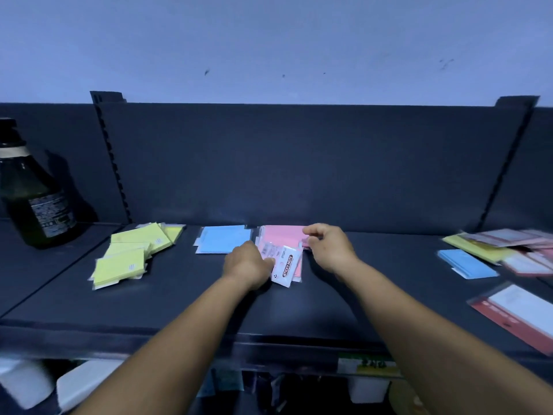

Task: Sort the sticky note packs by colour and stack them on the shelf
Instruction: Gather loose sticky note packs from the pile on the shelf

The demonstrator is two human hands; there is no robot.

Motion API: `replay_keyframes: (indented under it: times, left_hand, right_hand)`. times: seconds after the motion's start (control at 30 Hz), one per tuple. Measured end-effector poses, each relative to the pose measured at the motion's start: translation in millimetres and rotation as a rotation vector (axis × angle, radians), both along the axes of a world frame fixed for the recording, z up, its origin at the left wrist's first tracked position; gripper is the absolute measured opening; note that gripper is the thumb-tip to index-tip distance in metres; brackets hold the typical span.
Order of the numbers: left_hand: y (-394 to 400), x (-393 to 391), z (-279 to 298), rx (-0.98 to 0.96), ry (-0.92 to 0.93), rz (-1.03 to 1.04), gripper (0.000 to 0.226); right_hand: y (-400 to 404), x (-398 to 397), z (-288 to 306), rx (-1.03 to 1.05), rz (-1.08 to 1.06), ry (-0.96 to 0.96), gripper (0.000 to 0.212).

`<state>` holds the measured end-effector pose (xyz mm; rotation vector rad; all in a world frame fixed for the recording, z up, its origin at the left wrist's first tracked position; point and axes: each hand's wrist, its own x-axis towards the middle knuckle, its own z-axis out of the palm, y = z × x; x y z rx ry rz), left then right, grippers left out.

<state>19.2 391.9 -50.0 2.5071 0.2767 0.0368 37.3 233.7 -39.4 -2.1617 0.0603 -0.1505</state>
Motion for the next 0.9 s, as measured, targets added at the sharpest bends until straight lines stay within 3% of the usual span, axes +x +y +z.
replay_keyframes:
  times: [0.27, 0.47, 0.63, 0.9]
  left_hand:
    - [-14.8, -3.6, -2.2, 0.140, -0.012, -0.022, 0.056]
    - [-31.2, -13.4, 8.2, 0.276, -0.182, -0.114, 0.055]
    - [-53.9, -19.7, 17.6, 0.420, -0.297, -0.313, 0.054]
    - [-120.9, -32.5, 25.9, 0.528, -0.288, -0.615, 0.062]
  right_hand:
    - [-12.0, -29.4, 5.4, -0.110, 0.022, 0.029, 0.026]
    - [-30.3, -52.4, 12.0, -0.227, -0.001, 0.024, 0.034]
    - [-48.1, -66.9, 15.7, -0.438, 0.014, 0.030, 0.049]
    - [-97.9, -89.6, 21.7, -0.647, -0.010, -0.003, 0.057]
